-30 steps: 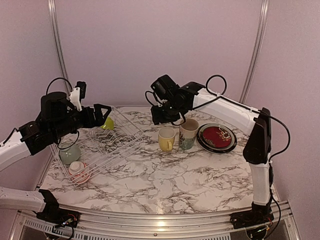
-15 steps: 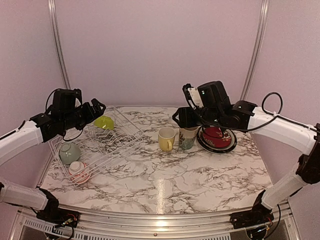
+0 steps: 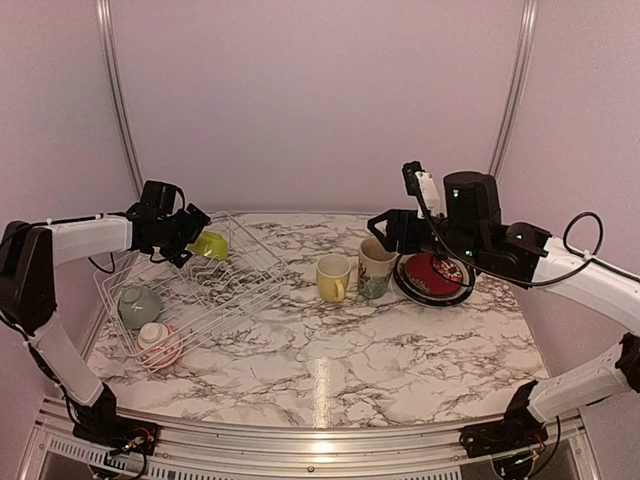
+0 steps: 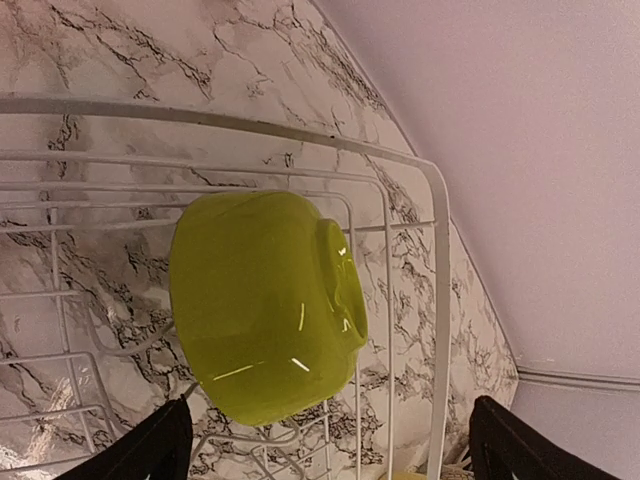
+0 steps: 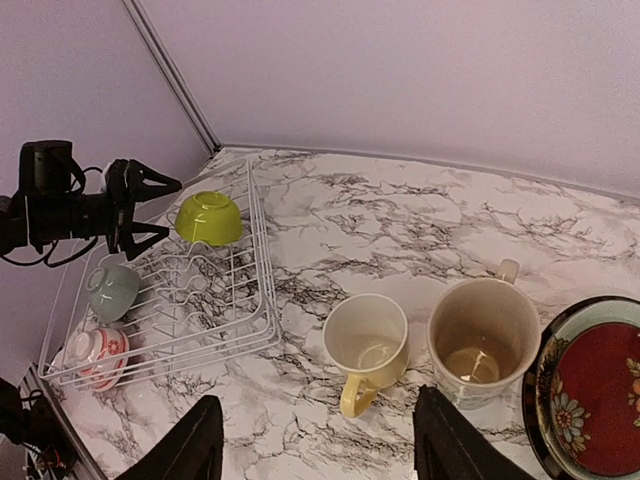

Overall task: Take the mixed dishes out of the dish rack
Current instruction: Grab the bowl from the dish rack.

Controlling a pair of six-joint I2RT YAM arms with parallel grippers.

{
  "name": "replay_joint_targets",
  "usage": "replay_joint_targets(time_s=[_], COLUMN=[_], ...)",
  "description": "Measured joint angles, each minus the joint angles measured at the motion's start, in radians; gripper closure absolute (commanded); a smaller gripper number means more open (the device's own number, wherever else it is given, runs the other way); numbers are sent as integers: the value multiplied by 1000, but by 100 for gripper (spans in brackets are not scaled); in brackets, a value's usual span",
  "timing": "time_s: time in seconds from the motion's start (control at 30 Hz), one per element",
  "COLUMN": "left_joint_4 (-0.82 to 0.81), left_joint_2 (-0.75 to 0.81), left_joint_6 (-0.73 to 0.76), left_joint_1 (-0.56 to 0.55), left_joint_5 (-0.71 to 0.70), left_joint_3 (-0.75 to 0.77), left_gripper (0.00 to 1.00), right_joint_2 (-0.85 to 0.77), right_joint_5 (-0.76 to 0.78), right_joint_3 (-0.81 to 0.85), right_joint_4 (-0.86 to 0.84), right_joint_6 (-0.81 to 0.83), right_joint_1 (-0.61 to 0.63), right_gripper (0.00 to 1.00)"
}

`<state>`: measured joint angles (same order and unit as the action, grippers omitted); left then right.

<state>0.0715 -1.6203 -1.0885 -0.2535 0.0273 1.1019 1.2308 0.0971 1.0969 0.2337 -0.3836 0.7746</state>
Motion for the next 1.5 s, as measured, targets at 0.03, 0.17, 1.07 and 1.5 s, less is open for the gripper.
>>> replay_joint_targets(time_s=[0.03, 0.17, 1.07, 1.5], left_joint_4=[8, 9, -163, -436], left_joint_2=[-27, -48, -142, -112], left_joint_6=[-11, -41, -142, -206], left_joint_1=[1, 2, 19, 27], left_joint_5=[2, -3, 36, 95], left_joint_3=[23, 40, 6, -151], left_gripper=[1, 1, 22, 44], right_joint_2=[-5, -8, 34, 53], right_joint_5=[1, 2, -2, -6], right_joint_3=[0, 0, -13, -13], right_joint_4=[-3, -14, -92, -100], right_joint_6=[0, 3, 53, 56], right_joint_1=[-1, -3, -33, -33], right_gripper=[38, 37, 36, 36])
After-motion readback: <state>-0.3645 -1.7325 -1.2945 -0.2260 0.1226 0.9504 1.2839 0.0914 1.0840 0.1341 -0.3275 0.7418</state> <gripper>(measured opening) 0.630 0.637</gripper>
